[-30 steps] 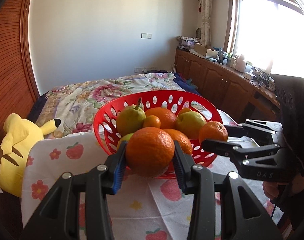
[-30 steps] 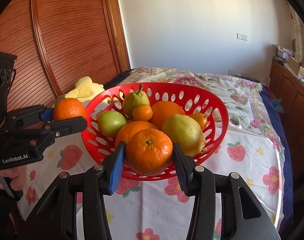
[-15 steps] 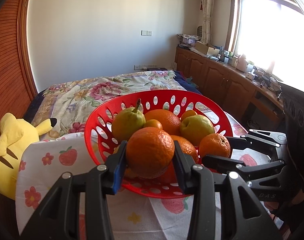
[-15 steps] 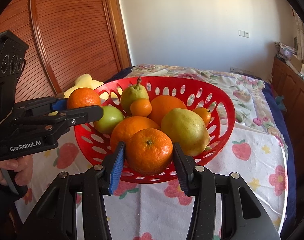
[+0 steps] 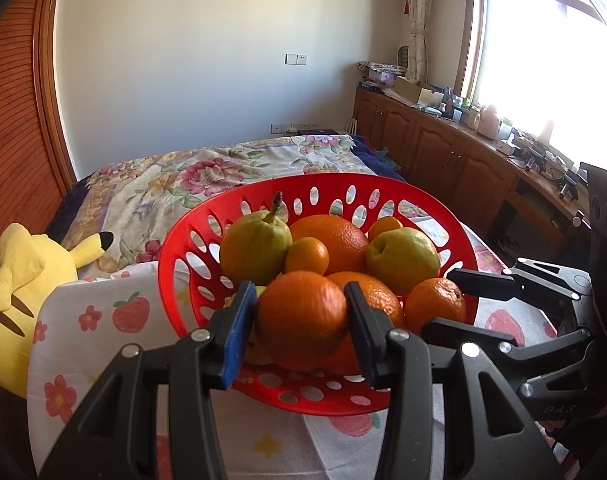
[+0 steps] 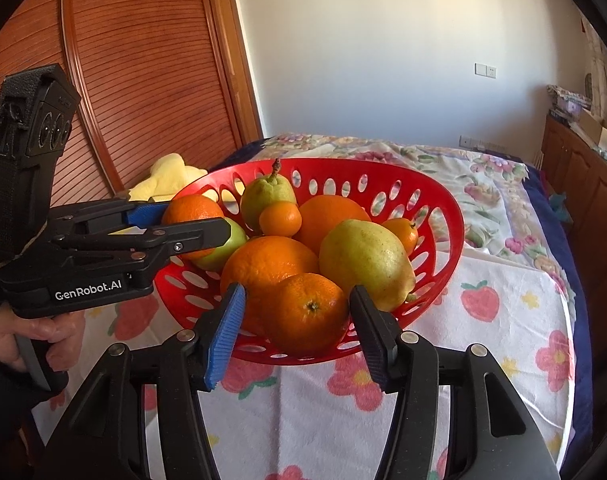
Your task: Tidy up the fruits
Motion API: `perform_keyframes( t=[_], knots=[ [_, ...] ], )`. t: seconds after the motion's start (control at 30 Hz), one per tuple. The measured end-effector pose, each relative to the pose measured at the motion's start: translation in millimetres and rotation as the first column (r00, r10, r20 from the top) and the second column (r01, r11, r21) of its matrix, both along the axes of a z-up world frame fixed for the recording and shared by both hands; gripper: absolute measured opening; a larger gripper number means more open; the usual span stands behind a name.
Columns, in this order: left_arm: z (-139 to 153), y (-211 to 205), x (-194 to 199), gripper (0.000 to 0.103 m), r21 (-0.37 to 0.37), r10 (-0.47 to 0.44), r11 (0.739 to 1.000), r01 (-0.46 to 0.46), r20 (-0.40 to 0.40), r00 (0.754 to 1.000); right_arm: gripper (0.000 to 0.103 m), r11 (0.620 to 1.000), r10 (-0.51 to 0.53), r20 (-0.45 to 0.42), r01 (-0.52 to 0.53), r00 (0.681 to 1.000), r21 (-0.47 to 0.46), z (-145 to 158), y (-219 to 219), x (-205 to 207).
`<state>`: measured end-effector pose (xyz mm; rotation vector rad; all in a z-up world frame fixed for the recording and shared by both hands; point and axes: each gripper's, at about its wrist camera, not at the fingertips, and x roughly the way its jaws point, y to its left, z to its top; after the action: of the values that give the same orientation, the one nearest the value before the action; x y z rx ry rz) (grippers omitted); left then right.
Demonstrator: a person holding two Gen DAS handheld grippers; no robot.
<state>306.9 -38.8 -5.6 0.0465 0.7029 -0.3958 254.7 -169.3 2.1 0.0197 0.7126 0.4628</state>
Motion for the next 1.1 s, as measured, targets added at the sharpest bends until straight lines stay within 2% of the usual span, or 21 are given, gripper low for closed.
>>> perform_keyframes(
  t=[0.1, 0.47, 0.8, 1.03, 1.1],
  knots=[
    [3, 0, -2, 0.048, 0.001, 0.008, 1.0, -0.008, 0.014, 1.0, 0.056, 1.0, -0.004, 0.002, 0.004, 1.0, 0.001, 1, -1, -2],
    [10, 9, -20, 0.049, -0.002, 0.024, 1.0, -0.024, 0.03, 0.999, 0.057, 1.0, -0.017, 0.024, 0.017, 1.0, -0.007, 7, 1, -10],
    [29, 10, -60, 0.05, 0.006, 0.033, 0.999, -0.034, 0.076, 0.997, 0.057, 0.998, -0.057, 0.06, 0.057, 0.997, -0.004, 23, -6, -36],
    [53, 13, -99, 0.062, 0.016, 0.049, 0.999, -0.051, 0.145, 0.988, 0.065, 0.995, -0.1, 0.127, 0.1, 0.987, 0.008, 45, -11, -69],
    [58, 15, -111, 0.07, 0.018, 0.059, 0.998, -0.063, 0.164, 0.985, 0.069, 0.993, -0.116, 0.145, 0.114, 0.983, 0.019, 51, -12, -80]
  ],
)
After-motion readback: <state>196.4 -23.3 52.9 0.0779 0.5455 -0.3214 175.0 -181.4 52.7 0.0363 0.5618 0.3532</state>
